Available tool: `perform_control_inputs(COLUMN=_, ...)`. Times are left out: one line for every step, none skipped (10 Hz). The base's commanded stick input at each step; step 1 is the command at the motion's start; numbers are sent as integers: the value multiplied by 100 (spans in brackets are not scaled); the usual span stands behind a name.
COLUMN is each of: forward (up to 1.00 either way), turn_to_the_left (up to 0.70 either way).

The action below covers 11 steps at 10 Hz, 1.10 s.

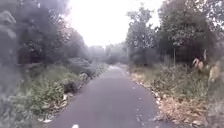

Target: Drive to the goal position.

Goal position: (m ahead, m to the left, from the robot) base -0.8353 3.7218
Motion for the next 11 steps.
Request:
perform_control_inputs(forward=60, turn_to_the_left=0)
perform_control_inputs(forward=60, turn_to_the_left=0)
perform_control_inputs(forward=60, turn_to_the_left=0)
perform_control_inputs(forward=60, turn_to_the_left=0)
perform_control_inputs(forward=60, turn_to_the_left=0)
perform_control_inputs(forward=60, turn_to_the_left=0)
perform_control_inputs(forward=60, turn_to_the_left=0)
perform_control_inputs(forward=60, turn_to_the_left=0)
perform_control_inputs(forward=60, turn_to_the_left=0)
perform_control_inputs(forward=60, turn_to_the_left=0)
perform_control_inputs(forward=60, turn_to_the_left=0)
